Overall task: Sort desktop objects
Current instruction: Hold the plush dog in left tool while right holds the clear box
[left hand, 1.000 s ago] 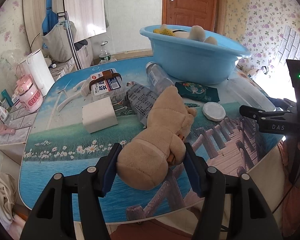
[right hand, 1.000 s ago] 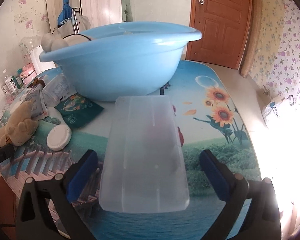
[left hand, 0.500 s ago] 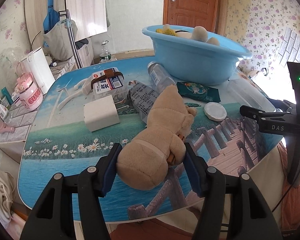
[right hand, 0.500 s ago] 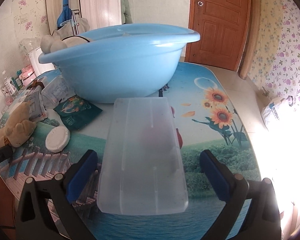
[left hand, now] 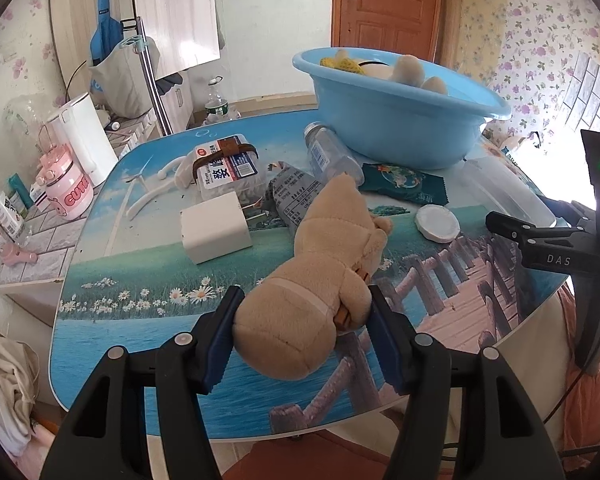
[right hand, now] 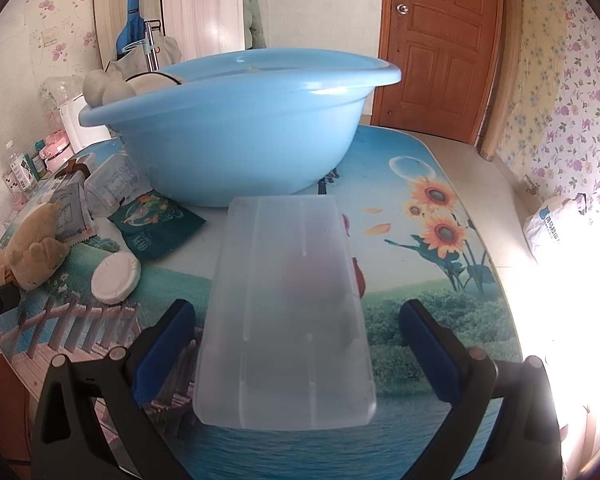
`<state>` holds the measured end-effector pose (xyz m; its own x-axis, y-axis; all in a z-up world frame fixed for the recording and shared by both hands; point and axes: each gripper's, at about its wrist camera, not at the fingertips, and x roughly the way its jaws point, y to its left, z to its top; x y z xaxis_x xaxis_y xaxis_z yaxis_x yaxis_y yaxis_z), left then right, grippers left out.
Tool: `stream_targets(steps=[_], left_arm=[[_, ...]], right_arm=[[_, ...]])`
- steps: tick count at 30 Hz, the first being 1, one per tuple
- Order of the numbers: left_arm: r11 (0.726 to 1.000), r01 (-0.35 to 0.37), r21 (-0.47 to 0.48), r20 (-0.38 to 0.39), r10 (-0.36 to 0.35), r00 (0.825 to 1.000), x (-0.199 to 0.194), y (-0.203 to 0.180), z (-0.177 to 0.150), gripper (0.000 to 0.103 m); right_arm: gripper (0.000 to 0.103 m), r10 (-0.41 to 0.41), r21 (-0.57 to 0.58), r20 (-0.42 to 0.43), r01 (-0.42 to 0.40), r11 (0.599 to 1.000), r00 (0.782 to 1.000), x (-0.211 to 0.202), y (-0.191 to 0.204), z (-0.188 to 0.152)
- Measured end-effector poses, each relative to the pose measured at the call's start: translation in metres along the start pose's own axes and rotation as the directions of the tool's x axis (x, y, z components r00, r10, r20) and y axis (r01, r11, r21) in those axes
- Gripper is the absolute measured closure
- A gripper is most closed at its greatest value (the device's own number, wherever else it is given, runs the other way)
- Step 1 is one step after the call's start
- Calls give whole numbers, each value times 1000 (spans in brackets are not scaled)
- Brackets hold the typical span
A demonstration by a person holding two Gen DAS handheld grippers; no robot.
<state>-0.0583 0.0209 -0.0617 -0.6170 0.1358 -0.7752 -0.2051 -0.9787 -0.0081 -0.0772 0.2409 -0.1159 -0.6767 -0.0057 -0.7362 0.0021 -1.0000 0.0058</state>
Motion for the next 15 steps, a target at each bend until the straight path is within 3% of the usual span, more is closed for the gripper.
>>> stream_targets(steps=[15], left_arm=[[1000,-2,-28,1,2,1000,-2,8,1,43]], right_arm=[[0,0,0,1,0,1000,1000,0,0,0]])
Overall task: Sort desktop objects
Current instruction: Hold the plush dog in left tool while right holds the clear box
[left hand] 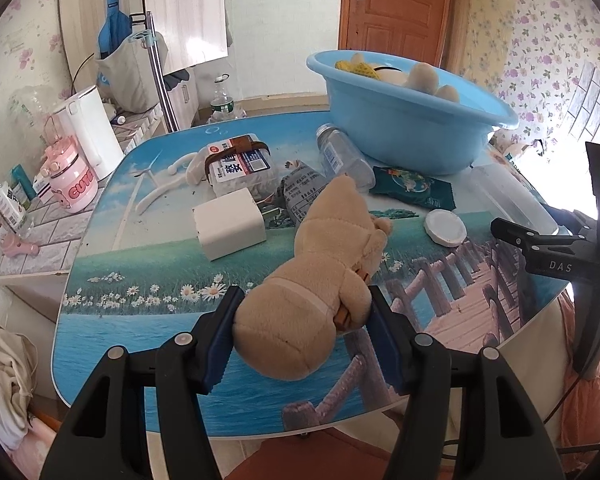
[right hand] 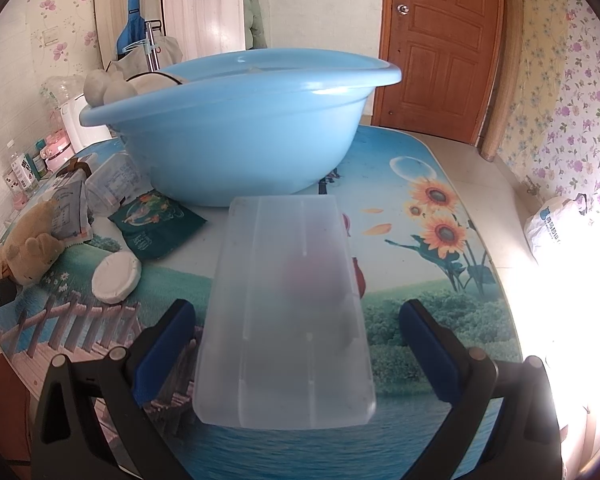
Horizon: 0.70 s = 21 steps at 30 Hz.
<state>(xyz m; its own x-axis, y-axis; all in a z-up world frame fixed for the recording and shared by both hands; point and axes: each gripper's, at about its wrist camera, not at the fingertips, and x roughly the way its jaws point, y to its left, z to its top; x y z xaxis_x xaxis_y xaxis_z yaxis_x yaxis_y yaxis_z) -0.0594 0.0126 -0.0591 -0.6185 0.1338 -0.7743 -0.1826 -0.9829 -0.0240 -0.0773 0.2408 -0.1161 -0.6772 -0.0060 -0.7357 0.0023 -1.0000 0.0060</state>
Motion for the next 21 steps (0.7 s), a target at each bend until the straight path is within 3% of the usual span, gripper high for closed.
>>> stream_targets(steps=[12,21], left_arm=[[1000,-6,-27,-1,6,1000,-2,3,-1,43],[998,-61,-4,-2,61,998,4,-6,-11,41]], right_arm=[[0,0,0,0,0,1000,1000,0,-1,0],[0,0,0,0,0,1000,1000,0,-1,0]])
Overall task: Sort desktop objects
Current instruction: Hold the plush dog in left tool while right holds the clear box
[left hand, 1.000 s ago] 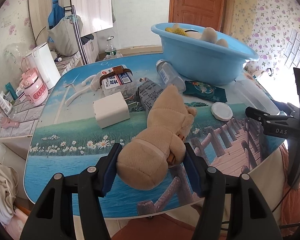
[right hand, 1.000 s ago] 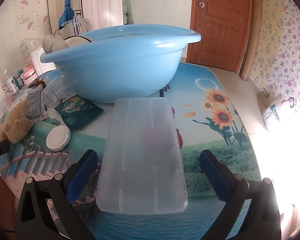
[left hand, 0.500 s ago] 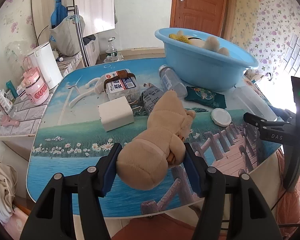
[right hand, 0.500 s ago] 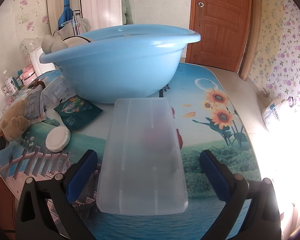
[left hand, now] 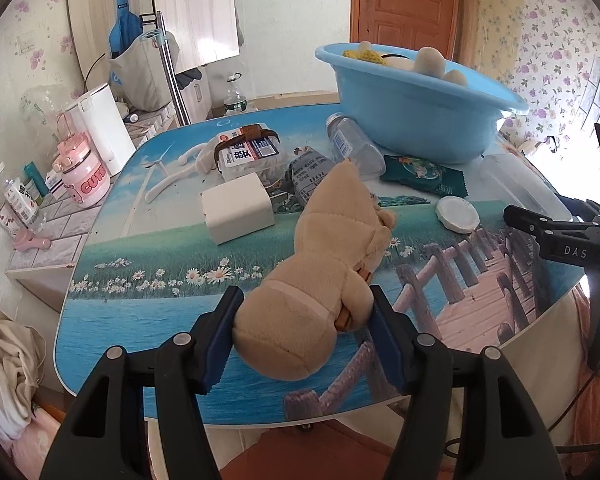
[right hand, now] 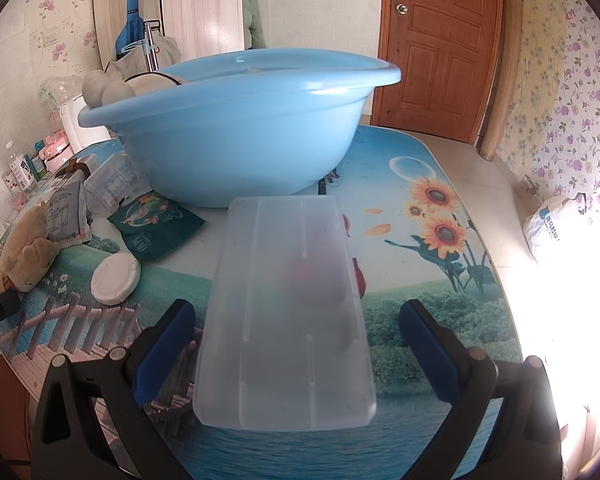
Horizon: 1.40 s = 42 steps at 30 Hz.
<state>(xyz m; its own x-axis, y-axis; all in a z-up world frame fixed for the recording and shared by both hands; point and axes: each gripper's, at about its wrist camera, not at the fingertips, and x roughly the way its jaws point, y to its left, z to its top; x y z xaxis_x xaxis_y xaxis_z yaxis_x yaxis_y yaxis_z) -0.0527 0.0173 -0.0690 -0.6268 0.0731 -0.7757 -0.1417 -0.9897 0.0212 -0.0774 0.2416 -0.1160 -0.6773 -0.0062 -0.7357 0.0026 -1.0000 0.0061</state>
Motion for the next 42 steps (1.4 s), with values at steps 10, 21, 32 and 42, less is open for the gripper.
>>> stream_targets(steps=[10,21,32,42], left_arm=[[996,-13,-88,-39,10,999,18,2,6,30],[995,58,-77,-26,-60,998,1,4,-1,44],[996,46,-82,-22,-48,999,0,11,0,44],[995,45,-87,-21,-47,999,1,14,0,44]], right_arm=[[0,0,0,0,0,1000,1000,0,0,0],[0,0,1,0,0,1000,1000,0,-1,0],[0,0,0,0,0,1000,1000,0,-1,0],[0,0,0,0,0,1000,1000,0,-1,0]])
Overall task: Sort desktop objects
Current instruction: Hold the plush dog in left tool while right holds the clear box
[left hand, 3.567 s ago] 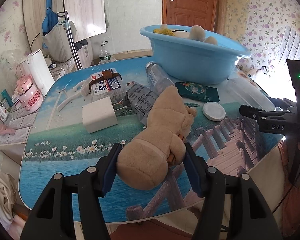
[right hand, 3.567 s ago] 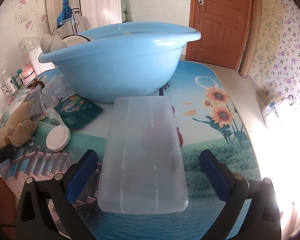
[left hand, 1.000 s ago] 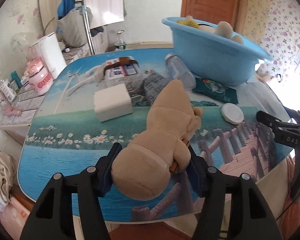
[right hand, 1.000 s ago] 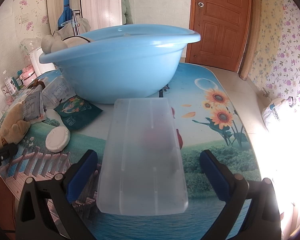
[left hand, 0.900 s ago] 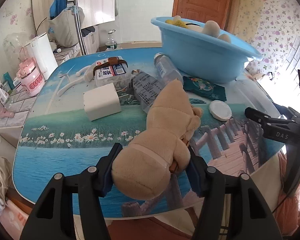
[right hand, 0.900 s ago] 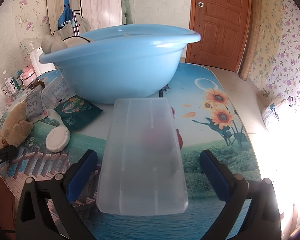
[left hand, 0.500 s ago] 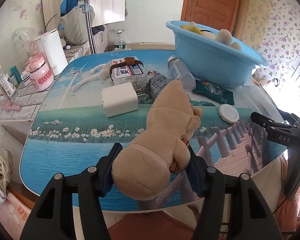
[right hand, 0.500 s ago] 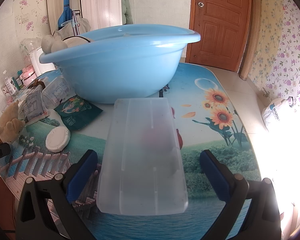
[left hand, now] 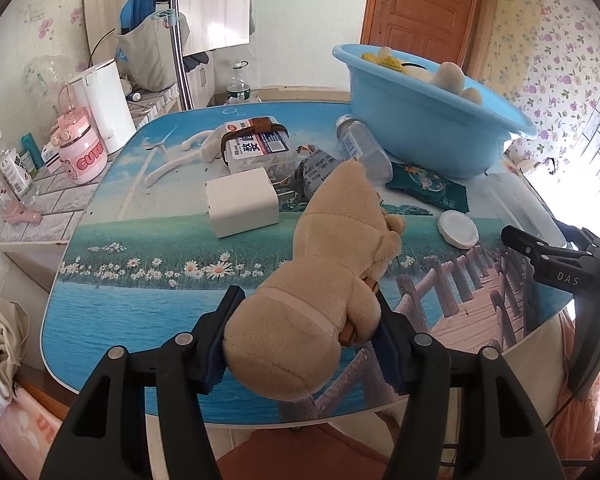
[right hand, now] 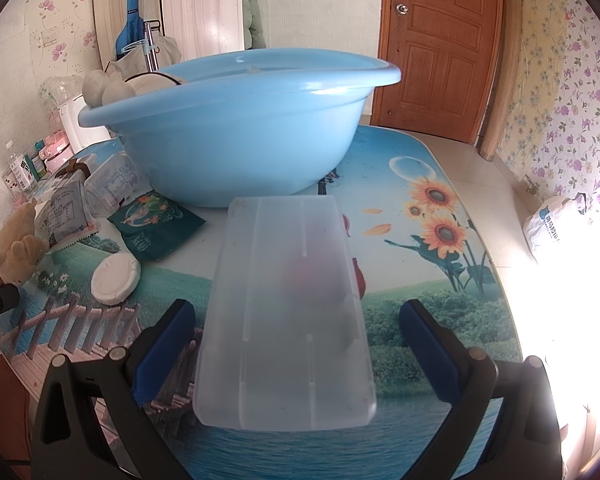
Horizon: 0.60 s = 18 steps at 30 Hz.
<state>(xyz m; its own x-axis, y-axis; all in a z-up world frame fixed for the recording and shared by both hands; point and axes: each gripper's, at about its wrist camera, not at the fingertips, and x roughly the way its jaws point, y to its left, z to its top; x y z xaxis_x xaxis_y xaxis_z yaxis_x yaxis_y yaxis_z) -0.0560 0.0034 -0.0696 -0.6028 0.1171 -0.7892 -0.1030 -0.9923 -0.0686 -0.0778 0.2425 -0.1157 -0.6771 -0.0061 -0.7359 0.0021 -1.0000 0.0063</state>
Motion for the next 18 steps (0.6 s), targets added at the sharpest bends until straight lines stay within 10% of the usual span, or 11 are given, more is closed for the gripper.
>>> stream_targets(steps=[18], left_arm=[[1000,-6,-3,26,6,1000,-9,5,4,44]], right_arm=[[0,0,0,0,0,1000,1000,0,0,0]])
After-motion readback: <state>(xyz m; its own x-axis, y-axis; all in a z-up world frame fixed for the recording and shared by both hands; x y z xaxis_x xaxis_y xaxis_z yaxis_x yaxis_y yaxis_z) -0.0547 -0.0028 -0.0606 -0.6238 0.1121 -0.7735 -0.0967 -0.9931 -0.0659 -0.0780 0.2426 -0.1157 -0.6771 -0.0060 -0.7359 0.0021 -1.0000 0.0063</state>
